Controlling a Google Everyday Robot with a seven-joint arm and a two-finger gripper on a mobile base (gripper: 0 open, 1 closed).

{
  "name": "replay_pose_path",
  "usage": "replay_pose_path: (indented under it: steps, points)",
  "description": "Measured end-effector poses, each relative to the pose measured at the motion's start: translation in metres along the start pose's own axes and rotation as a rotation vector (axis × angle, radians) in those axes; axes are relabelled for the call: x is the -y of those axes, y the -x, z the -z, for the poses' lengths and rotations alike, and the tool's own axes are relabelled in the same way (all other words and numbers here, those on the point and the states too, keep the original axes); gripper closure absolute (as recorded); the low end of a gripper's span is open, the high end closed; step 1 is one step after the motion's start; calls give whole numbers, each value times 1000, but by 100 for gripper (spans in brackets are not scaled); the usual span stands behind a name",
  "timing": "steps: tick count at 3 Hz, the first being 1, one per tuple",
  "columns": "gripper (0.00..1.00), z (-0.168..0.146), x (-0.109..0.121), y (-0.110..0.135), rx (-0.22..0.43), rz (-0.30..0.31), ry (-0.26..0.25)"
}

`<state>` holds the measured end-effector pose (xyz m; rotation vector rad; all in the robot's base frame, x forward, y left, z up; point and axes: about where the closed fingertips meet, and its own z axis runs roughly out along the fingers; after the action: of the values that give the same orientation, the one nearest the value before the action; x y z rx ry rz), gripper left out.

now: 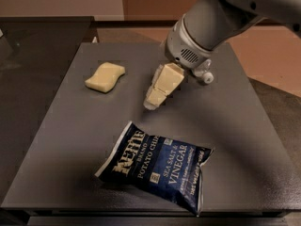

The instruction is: Pick sponge

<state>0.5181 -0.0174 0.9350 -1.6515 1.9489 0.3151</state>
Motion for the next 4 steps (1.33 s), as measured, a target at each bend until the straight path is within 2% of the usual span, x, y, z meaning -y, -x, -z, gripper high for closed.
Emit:
replay_pose_path:
  steps: [1, 2, 3, 4]
  points:
    - [0, -34, 13, 25, 46, 23, -4]
    - [0, -64, 24, 41, 66, 20, 15]
    - [0, -92, 37, 50, 72, -3, 32]
    - [0, -116, 48, 55, 68, -23, 26]
